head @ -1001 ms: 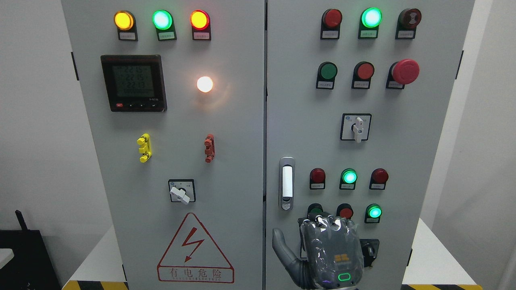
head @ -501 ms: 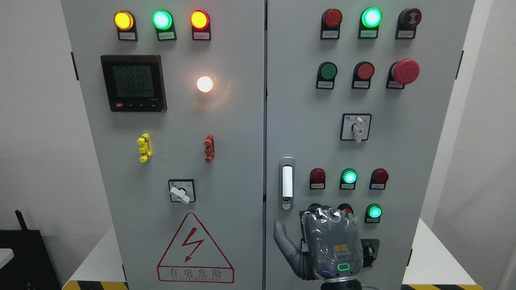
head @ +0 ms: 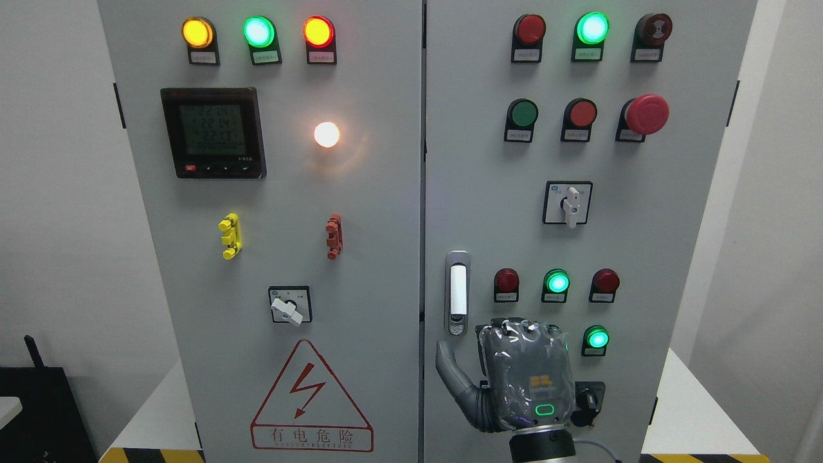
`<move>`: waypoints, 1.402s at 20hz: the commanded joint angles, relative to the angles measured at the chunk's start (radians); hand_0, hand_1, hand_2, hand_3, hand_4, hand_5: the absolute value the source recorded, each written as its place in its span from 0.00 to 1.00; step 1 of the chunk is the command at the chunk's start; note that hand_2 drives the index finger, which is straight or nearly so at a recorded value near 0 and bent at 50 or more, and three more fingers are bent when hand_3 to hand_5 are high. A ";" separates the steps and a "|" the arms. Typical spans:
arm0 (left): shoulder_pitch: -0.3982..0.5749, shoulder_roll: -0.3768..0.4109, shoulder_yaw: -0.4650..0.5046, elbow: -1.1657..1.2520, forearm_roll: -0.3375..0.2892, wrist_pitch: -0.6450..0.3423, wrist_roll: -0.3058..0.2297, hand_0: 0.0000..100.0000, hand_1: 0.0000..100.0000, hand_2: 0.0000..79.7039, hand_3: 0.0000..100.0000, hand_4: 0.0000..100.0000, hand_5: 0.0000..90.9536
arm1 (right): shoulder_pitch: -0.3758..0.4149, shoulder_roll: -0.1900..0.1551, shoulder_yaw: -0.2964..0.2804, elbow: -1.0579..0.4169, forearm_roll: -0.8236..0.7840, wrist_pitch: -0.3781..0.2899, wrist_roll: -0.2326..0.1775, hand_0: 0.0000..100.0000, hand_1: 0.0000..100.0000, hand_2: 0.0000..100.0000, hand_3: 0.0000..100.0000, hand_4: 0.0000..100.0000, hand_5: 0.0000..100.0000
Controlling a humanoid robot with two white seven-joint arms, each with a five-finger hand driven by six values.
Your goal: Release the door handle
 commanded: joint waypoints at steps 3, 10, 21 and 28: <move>-0.003 0.000 0.002 0.009 0.000 0.000 -0.001 0.12 0.39 0.00 0.00 0.00 0.00 | -0.028 0.001 -0.012 0.038 -0.001 0.000 0.002 0.41 0.04 1.00 1.00 1.00 0.96; -0.003 0.000 0.002 0.009 0.000 0.000 -0.001 0.12 0.39 0.00 0.00 0.00 0.00 | -0.037 0.001 -0.017 0.046 -0.010 0.002 0.004 0.41 0.04 1.00 1.00 1.00 0.96; -0.003 0.000 0.002 0.009 0.000 0.000 -0.001 0.12 0.39 0.00 0.00 0.00 0.00 | -0.065 0.001 -0.017 0.064 -0.017 0.011 0.004 0.41 0.04 1.00 1.00 1.00 0.96; -0.002 0.000 0.002 0.009 0.000 0.000 -0.001 0.12 0.39 0.00 0.00 0.00 0.00 | -0.067 0.001 -0.017 0.067 -0.027 0.016 0.004 0.41 0.04 1.00 1.00 1.00 0.96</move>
